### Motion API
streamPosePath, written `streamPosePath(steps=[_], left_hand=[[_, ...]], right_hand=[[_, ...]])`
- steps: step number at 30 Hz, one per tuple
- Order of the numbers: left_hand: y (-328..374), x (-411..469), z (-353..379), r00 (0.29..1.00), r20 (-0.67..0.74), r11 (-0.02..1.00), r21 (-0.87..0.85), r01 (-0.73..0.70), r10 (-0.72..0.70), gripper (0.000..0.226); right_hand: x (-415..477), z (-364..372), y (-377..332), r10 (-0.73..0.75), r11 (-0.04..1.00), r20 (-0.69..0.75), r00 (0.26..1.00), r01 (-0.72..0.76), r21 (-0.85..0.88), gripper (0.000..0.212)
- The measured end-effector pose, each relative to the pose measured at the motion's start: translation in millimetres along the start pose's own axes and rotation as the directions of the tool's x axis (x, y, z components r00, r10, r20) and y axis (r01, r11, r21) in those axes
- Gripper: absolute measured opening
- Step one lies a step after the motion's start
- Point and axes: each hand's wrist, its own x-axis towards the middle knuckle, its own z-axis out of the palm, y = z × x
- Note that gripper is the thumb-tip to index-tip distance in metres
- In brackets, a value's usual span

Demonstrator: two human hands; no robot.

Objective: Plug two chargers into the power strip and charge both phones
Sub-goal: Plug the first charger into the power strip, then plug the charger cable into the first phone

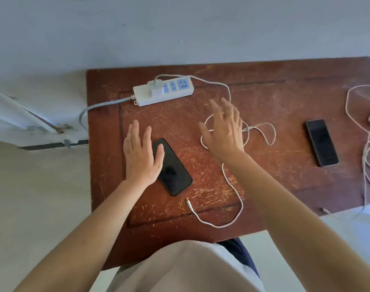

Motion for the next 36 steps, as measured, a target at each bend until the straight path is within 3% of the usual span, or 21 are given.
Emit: streamPosePath(steps=[3, 5, 10, 14, 16, 19, 21, 25, 28, 33, 36], left_hand=[[26.3, -40.5, 15.3, 0.998, 0.055, 1.0, -0.017, 0.014, -0.013, 0.06], [39.4, -62.1, 20.7, 0.995, 0.082, 0.998, -0.003, 0.059, -0.059, 0.063], [53.5, -90.0, 18.2, 0.981, 0.1, 0.986, 0.052, 0.161, -0.166, 0.074], [66.9, -99.4, 9.0, 0.936, 0.021, 0.936, -0.021, 0.351, -0.351, 0.078], [76.1, -94.8, 8.3, 0.867, 0.021, 0.864, -0.077, 0.497, -0.497, 0.08], [89.2, -72.8, 14.8, 0.644, 0.099, 0.631, -0.137, 0.764, -0.758, 0.086], [95.6, -53.4, 19.6, 0.579, 0.108, 0.572, -0.096, 0.815, -0.808, 0.094], [102.6, -19.9, 30.4, 0.55, 0.115, 0.56, 0.085, 0.824, -0.827, 0.111], [106.6, -9.8, 34.1, 0.528, 0.113, 0.54, 0.179, 0.823, -0.842, 0.11], [97.0, -20.1, 24.1, 0.613, 0.116, 0.624, 0.159, 0.765, -0.781, 0.114], [85.3, -34.6, 8.0, 0.598, 0.153, 0.6, -0.037, 0.799, -0.787, 0.117]], right_hand=[[-70.2, 7.9, 41.5, 0.146, 0.989, 0.116, 0.982, -0.149, 0.015, 0.058], [-107.2, 12.5, 56.8, 0.169, 0.983, 0.195, 0.966, -0.179, 0.032, 0.056], [-142.9, 21.0, 48.5, 0.033, 0.996, 0.325, 0.945, -0.06, 0.073, 0.062], [-161.0, 32.3, 35.1, -0.199, 0.979, 0.408, 0.891, 0.163, 0.122, 0.075], [-169.8, 38.6, 34.8, -0.287, 0.957, 0.429, 0.856, 0.243, 0.156, 0.065], [-176.9, 42.4, 44.8, -0.355, 0.934, 0.441, 0.824, 0.299, 0.194, 0.046], [-177.9, 40.5, 52.7, -0.356, 0.934, 0.432, 0.829, 0.295, 0.202, 0.048], [-182.7, 33.8, 52.1, -0.398, 0.912, 0.479, 0.782, 0.393, 0.117, 0.07], [-190.8, 34.0, 43.5, -0.389, 0.915, 0.517, 0.762, 0.382, 0.125, 0.075], [-197.6, 43.1, 23.1, -0.391, 0.918, 0.477, 0.787, 0.371, 0.141, 0.05], [-193.7, 46.8, 17.8, -0.392, 0.918, 0.453, 0.801, 0.369, 0.144, 0.032]])
